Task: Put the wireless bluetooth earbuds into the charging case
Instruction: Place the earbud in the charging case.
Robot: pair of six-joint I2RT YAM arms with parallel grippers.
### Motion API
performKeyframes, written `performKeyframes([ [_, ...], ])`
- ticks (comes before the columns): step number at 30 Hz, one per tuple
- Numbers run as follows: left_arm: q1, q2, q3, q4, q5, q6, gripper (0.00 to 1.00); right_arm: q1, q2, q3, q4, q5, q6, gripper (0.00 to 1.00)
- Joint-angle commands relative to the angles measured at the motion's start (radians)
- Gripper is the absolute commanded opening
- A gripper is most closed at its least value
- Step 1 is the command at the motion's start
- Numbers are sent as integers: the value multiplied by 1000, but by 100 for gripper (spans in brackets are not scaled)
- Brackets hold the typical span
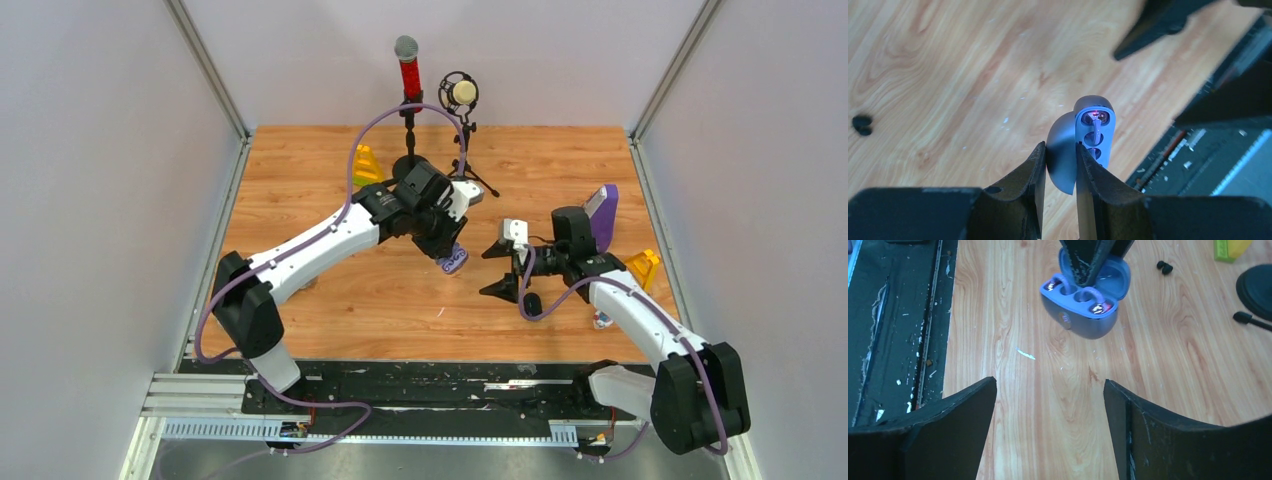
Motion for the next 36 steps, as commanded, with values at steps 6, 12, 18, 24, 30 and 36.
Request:
performKeyframes([
  [6,-17,-118,-38,2,313,134,0,0,41,75,41,-154,-118,81],
  [12,-25,-141,-53,-2,361,162,0,-2,110,142,-79,-318,-146,80],
  [18,-31,-154,-65,8,344,173,0,-1,141,163,-127,-424,-97,79],
  [24,-33,-155,-68,18,312,167,1,10,153,166,-147,-452,-76,79],
  [30,-37,-151,-65,16,315,165,1,26,192,193,-145,-435,-35,100],
  [36,-45,-147,-63,13,320,168,1,36,236,219,-137,-405,2,95],
])
